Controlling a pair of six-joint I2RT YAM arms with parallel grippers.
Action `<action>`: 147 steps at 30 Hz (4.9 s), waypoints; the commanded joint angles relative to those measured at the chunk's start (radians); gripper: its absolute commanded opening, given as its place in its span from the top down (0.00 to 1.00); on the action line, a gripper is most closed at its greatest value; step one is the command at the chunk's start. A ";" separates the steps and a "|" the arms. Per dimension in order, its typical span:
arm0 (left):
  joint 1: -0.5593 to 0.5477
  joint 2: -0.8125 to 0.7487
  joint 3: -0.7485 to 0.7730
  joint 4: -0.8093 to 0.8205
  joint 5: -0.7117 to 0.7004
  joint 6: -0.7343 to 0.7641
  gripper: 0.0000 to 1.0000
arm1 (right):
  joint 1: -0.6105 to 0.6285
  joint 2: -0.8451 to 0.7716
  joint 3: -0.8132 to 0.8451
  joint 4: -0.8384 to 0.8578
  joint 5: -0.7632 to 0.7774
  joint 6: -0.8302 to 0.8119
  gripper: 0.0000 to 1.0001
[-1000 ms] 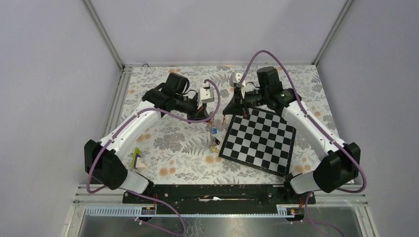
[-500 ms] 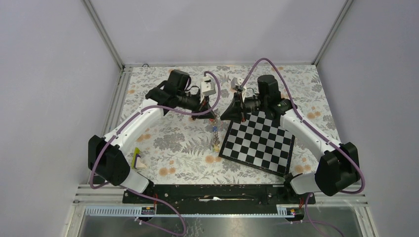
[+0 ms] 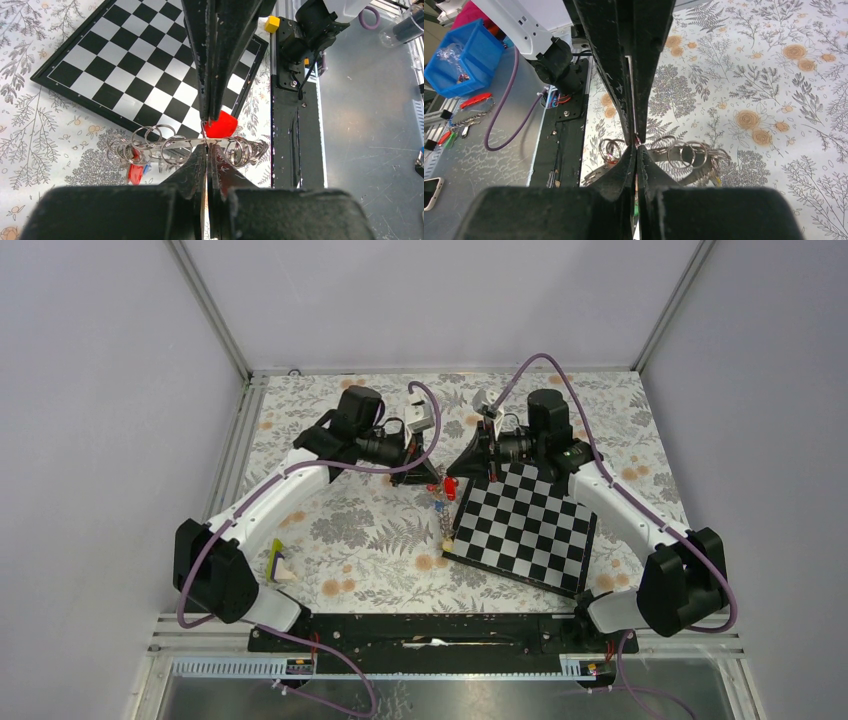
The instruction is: Put the keys on the keyring
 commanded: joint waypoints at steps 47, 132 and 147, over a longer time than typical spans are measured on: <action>-0.028 -0.131 -0.010 -0.159 -0.062 0.630 1.00 | -0.066 -0.062 0.056 -0.235 0.053 -0.187 1.00; -0.118 -0.193 -0.162 0.169 -0.486 -0.079 1.00 | 0.039 0.096 -0.014 0.128 0.104 0.135 1.00; -0.118 -0.192 -0.168 0.171 -0.460 -0.072 1.00 | 0.041 0.114 -0.015 0.155 0.096 0.165 1.00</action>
